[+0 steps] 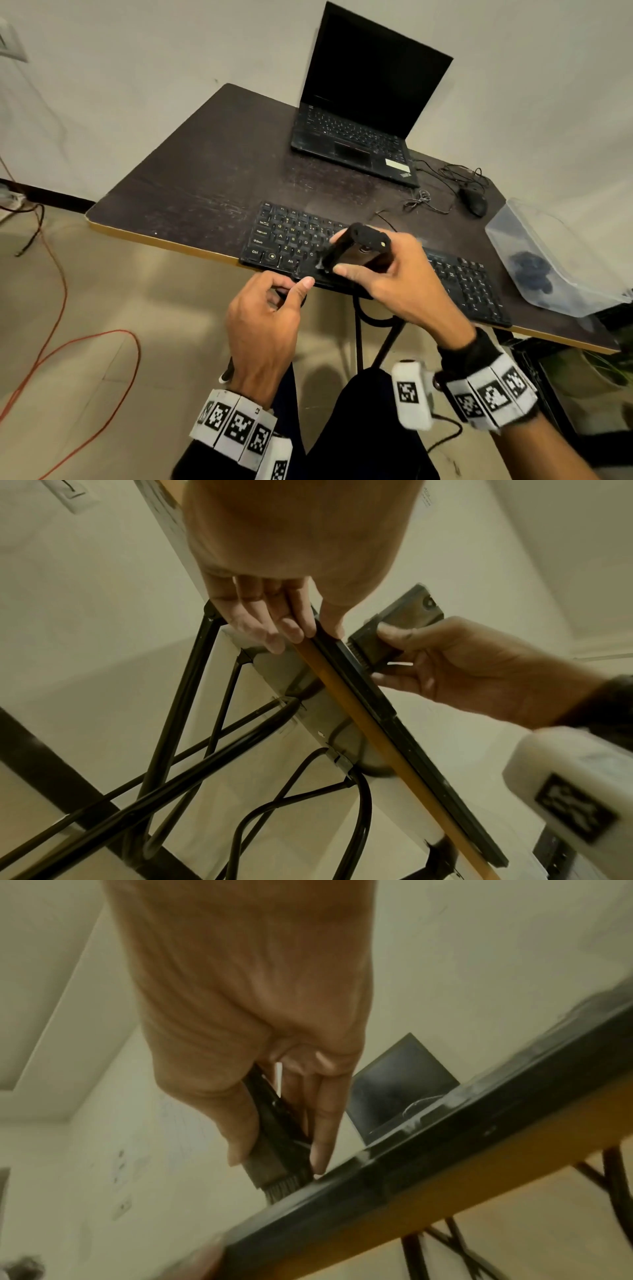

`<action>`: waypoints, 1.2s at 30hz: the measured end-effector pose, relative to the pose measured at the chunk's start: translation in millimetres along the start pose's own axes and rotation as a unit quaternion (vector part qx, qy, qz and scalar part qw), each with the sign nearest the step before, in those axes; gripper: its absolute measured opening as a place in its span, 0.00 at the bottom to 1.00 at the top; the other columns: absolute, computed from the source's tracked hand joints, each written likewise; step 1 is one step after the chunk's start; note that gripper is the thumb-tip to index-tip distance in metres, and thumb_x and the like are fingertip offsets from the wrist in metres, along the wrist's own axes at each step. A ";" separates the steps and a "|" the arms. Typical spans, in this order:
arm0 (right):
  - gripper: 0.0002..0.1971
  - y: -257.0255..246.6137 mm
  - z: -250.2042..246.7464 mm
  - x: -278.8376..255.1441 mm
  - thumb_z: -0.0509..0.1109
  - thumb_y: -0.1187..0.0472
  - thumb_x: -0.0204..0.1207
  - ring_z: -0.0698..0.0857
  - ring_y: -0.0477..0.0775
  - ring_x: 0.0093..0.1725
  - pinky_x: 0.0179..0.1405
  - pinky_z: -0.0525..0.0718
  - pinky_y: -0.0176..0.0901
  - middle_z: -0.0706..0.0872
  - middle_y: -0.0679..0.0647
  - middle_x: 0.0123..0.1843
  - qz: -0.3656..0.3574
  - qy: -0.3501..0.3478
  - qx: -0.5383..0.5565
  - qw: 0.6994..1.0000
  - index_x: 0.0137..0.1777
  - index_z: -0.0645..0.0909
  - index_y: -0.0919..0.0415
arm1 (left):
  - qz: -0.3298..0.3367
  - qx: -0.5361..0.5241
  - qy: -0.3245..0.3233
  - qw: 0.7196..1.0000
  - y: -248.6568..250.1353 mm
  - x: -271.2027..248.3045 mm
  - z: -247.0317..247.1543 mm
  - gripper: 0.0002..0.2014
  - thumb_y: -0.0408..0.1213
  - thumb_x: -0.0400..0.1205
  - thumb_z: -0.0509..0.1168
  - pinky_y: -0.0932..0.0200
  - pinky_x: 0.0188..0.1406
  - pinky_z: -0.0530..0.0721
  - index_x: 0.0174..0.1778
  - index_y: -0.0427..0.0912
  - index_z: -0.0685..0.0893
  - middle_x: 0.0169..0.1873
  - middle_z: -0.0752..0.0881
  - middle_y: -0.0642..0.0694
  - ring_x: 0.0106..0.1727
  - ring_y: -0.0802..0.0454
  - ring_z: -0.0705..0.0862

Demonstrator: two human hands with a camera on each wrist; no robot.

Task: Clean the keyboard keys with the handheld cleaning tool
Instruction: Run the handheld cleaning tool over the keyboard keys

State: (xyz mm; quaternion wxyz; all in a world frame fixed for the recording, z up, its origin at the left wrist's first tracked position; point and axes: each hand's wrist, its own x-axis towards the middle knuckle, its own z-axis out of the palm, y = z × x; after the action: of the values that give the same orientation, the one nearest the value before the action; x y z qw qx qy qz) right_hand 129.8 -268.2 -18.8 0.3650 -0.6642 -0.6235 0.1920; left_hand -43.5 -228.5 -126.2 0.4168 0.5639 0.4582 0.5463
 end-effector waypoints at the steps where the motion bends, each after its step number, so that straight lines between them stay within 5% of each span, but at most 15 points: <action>1: 0.13 4.6 -2.6 1.7 0.85 0.63 0.76 0.95 0.47 0.55 0.63 0.92 0.59 0.97 0.45 0.52 0.012 0.024 -0.009 1.000 0.59 0.93 0.50 | 0.001 0.001 0.004 1.000 -1.0 0.6 0.4 0.13 0.51 0.79 0.80 0.45 0.38 0.84 0.36 0.53 0.85 0.30 0.85 0.56 0.33 0.51 0.84; 4: 0.11 14.9 -13.4 5.5 0.86 0.60 0.75 0.95 0.47 0.51 0.58 0.93 0.60 0.96 0.44 0.48 0.019 0.084 -0.060 0.994 0.56 0.93 0.52 | -0.004 0.006 0.000 1.000 -3.8 -0.5 -0.4 0.12 0.51 0.79 0.80 0.44 0.41 0.85 0.36 0.53 0.85 0.32 0.86 0.56 0.35 0.51 0.84; 8: 0.15 10.6 -18.4 -15.7 0.85 0.58 0.77 0.96 0.52 0.53 0.57 0.93 0.63 0.96 0.42 0.53 0.018 -0.007 -0.035 0.999 0.62 0.92 0.47 | 0.000 0.003 -0.004 1.000 -1.3 -1.1 -1.8 0.12 0.51 0.79 0.80 0.42 0.40 0.86 0.37 0.52 0.85 0.32 0.87 0.55 0.34 0.50 0.85; 13: 0.13 24.5 -29.4 -18.7 0.85 0.54 0.75 0.95 0.56 0.51 0.55 0.93 0.67 0.97 0.45 0.50 0.034 0.055 -0.044 0.997 0.58 0.92 0.48 | -0.005 0.017 -0.005 1.000 -4.0 -2.1 -2.4 0.13 0.52 0.80 0.79 0.46 0.40 0.85 0.37 0.53 0.85 0.31 0.86 0.55 0.34 0.49 0.85; 17: 0.16 17.7 -28.0 -29.3 0.85 0.54 0.76 0.95 0.54 0.54 0.55 0.93 0.66 0.96 0.42 0.53 0.009 -0.006 -0.049 0.999 0.63 0.92 0.45 | -0.006 0.023 -0.008 1.000 0.5 -2.8 -3.5 0.12 0.53 0.80 0.78 0.55 0.39 0.81 0.37 0.52 0.86 0.33 0.88 0.56 0.36 0.53 0.86; 23: 0.12 29.6 -42.9 -24.0 0.85 0.57 0.76 0.95 0.49 0.53 0.56 0.93 0.62 0.96 0.42 0.50 0.021 0.053 -0.064 0.996 0.58 0.92 0.49 | -0.017 0.019 -0.004 1.000 0.3 -4.8 -0.9 0.12 0.51 0.82 0.77 0.46 0.41 0.85 0.38 0.52 0.85 0.32 0.88 0.54 0.36 0.51 0.86; 26: 0.14 26.3 -42.3 -32.5 0.86 0.59 0.77 0.95 0.48 0.57 0.63 0.92 0.61 0.96 0.44 0.55 0.023 -0.008 -0.008 1.000 0.61 0.92 0.51 | 0.024 0.035 0.008 0.999 3.6 -7.1 -0.8 0.11 0.50 0.82 0.77 0.44 0.39 0.85 0.39 0.52 0.85 0.33 0.88 0.54 0.35 0.51 0.86; 30: 0.10 36.4 -47.3 -30.6 0.85 0.57 0.76 0.95 0.47 0.52 0.57 0.92 0.61 0.96 0.41 0.49 0.028 0.072 -0.061 0.995 0.56 0.92 0.48 | 0.133 0.093 0.036 0.986 5.6 -10.9 0.0 0.13 0.45 0.85 0.76 0.50 0.36 0.82 0.40 0.46 0.82 0.35 0.83 0.53 0.34 0.51 0.80; 34: 0.14 32.1 -47.4 -39.2 0.86 0.57 0.76 0.94 0.48 0.57 0.63 0.91 0.61 0.96 0.43 0.54 0.024 0.027 -0.017 0.999 0.60 0.92 0.48 | 0.267 0.154 -0.003 0.951 10.1 -18.5 4.7 0.06 0.39 0.81 0.75 0.58 0.56 0.79 0.49 0.40 0.88 0.52 0.84 0.47 0.54 0.47 0.83; 36: 0.13 32.7 -44.2 -41.9 0.85 0.55 0.76 0.94 0.49 0.57 0.63 0.91 0.62 0.96 0.43 0.54 0.023 0.026 -0.016 0.999 0.60 0.92 0.48 | 0.297 0.164 -0.059 0.939 9.9 -24.8 10.0 0.13 0.40 0.81 0.73 0.55 0.70 0.76 0.59 0.40 0.90 0.62 0.85 0.45 0.68 0.45 0.83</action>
State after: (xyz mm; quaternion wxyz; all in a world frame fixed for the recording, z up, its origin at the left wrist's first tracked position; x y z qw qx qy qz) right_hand 177.5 -318.1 -21.7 0.3657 -0.6892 -0.6012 0.1726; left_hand -32.5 -254.5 -122.9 0.1640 0.7662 0.3276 0.5280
